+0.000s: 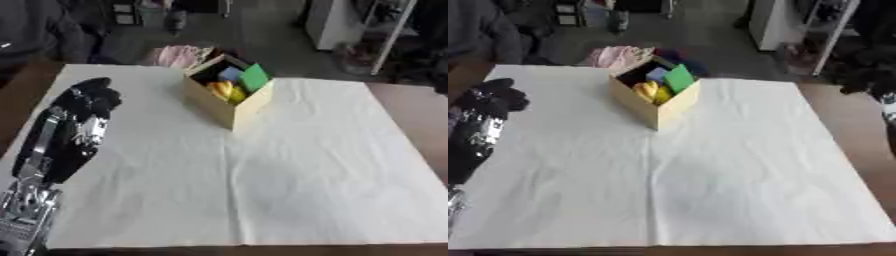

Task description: Pick up objects on the table and place them in the box.

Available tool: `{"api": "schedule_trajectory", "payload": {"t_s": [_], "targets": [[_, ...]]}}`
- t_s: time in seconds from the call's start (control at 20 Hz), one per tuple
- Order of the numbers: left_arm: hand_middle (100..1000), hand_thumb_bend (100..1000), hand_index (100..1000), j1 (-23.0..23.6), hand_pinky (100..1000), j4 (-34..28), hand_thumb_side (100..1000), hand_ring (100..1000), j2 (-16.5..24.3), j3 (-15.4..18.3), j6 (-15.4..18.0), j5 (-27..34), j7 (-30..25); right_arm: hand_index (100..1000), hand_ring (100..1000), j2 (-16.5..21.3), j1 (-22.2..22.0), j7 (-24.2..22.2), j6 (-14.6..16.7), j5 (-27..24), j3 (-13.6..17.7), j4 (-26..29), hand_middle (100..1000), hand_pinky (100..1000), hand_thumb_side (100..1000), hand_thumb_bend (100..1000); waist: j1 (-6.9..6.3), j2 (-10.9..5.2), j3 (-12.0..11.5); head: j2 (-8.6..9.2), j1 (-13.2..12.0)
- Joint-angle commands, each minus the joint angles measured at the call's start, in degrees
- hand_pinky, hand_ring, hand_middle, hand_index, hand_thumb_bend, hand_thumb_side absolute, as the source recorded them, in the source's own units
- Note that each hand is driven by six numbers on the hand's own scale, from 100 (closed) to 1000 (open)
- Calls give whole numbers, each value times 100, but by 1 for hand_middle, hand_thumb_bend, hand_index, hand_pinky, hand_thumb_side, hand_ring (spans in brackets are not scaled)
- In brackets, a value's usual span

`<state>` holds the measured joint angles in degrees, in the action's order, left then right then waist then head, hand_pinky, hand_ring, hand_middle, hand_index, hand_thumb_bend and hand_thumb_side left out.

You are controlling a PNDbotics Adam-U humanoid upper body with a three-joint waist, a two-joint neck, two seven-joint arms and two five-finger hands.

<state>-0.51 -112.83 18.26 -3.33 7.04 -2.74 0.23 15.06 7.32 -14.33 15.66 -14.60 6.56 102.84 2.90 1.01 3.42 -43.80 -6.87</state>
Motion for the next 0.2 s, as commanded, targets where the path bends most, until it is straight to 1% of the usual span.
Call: {"api": "schedule_trajectory", "payload": {"t_s": [0.05,0.2], "targets": [[656,100,831,-16,770,-7,566,712,-34,-4,103,-19,35,793,584,-302,-216,-52,-190,-108,-8,235,714,557,552,100,-105,-116,9,-32,-100],[655,100,828,-18,769,58,573,712,-103,-38,175,1,46,784,574,-455,-585,4,-294,-95,-48,255,691,556,544,100,-113,-108,37,-32,-62]]}}
